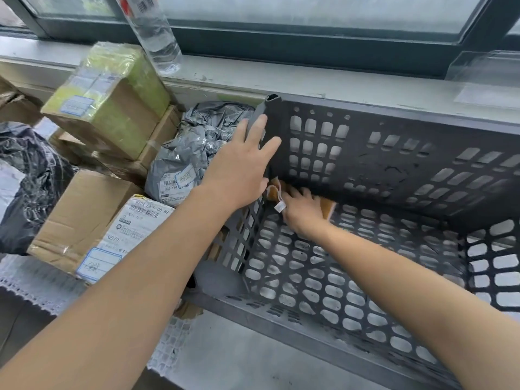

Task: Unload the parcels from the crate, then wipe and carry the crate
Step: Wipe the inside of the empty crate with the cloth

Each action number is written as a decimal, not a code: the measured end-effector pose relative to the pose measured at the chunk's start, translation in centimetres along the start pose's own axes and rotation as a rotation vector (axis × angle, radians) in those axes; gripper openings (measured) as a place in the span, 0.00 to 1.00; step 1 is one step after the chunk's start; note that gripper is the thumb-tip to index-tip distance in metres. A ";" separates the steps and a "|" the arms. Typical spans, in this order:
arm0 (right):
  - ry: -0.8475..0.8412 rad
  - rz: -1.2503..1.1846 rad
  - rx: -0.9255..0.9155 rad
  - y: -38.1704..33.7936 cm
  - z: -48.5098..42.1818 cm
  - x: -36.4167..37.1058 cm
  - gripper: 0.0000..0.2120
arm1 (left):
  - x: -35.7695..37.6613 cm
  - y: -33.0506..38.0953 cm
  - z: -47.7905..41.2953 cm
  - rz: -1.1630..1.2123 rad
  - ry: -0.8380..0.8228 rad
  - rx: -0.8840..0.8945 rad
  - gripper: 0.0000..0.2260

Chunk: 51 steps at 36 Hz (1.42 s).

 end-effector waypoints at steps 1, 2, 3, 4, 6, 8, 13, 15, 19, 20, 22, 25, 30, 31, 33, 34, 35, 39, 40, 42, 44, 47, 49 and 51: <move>-0.014 0.035 -0.016 -0.6 0.4 0.4 0.27 | 0.0 0.0 0.0 -0.008 -0.003 0.002 0.34; -0.024 0.064 -0.035 -1.2 0.8 0.9 0.27 | 0.0 0.0 0.0 -0.013 -0.006 0.002 0.34; -0.024 0.089 -0.056 -1.8 1.3 1.4 0.27 | 0.0 0.0 0.0 -0.016 -0.009 0.001 0.34; -0.023 0.105 -0.074 -2.2 1.7 1.8 0.27 | 0.0 0.0 0.0 -0.017 -0.012 0.000 0.34; -0.035 0.131 -0.108 -2.6 2.4 2.5 0.25 | 0.0 0.1 0.0 -0.011 -0.016 -0.001 0.34; -0.071 0.173 -0.165 -3.0 3.4 3.1 0.24 | 0.0 0.1 0.0 0.001 -0.017 -0.002 0.34; -0.127 0.248 -0.312 -4.3 6.8 5.0 0.25 | 0.0 0.1 0.0 -0.004 -0.024 -0.010 0.33; -0.124 0.317 -0.393 -4.6 8.1 5.5 0.26 | 0.0 0.1 0.0 -0.010 -0.020 -0.008 0.33; -0.204 0.421 -0.665 -5.2 11.6 6.7 0.28 | -0.1 0.0 0.1 -0.017 -0.022 -0.009 0.33; -0.246 0.443 -0.731 -5.3 12.6 7.3 0.28 | -0.1 0.1 0.1 -0.017 -0.025 -0.010 0.32; -0.356 0.439 -0.749 -5.0 13.6 8.1 0.27 | -0.1 0.1 0.2 -0.018 -0.029 -0.012 0.32; -0.401 0.327 -0.753 -4.5 13.4 6.0 0.23 | -0.1 0.1 0.2 -0.022 -0.030 -0.012 0.31; -0.052 -0.020 -0.609 -2.2 9.3 -3.2 0.15 | -0.1 0.0 0.0 -0.013 -0.024 -0.009 0.31; 0.110 -0.080 -0.591 -1.4 8.3 -5.1 0.16 | 0.0 0.0 0.0 -0.013 -0.024 -0.008 0.31; 0.434 -0.062 -0.587 -0.4 6.7 -8.0 0.17 | 0.0 0.1 -0.1 -0.022 -0.021 -0.002 0.30; 0.530 -0.009 -0.592 -0.2 6.2 -8.6 0.17 | 0.0 0.1 -0.1 -0.031 -0.019 -0.001 0.30; 0.548 0.055 -0.596 -0.2 5.3 -8.4 0.18 | 0.0 0.2 -0.1 -0.042 -0.018 -0.001 0.30; 0.124 0.241 -0.457 1.8 0.6 -2.6 0.26 | 0.3 0.1 -0.2 -0.068 -0.021 0.000 0.30; 0.056 0.270 -0.430 2.5 0.0 -1.3 0.26 | 0.4 0.0 -0.2 -0.069 -0.022 0.001 0.30; 0.005 0.321 -0.404 4.0 -0.7 0.6 0.28 | 0.6 -0.1 -0.2 -0.069 -0.026 -0.001 0.30; 0.026 0.305 -0.407 4.9 -0.6 1.0 0.30 | 0.7 -0.1 -0.3 -0.062 -0.022 -0.003 0.30; 0.040 0.278 -0.368 7.0 -0.2 0.5 0.27 | 0.7 -0.2 -0.3 -0.055 -0.011 0.001 0.30; 0.041 0.302 -0.354 8.8 0.3 0.1 0.27 | 0.7 -0.3 -0.3 -0.060 -0.015 -0.001 0.30; 0.040 0.339 -0.344 10.6 1.0 -0.1 0.27 | 0.7 -0.2 -0.3 -0.082 -0.026 -0.004 0.30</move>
Point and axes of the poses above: each hand's wrist, its own z-axis away from the middle knuckle, its own x-axis out of the palm, y = z × x, the point moved 7 cm from there along -z, towards the middle knuckle, and after that the axes turned 5 degrees about x, right-handed, at the moved point
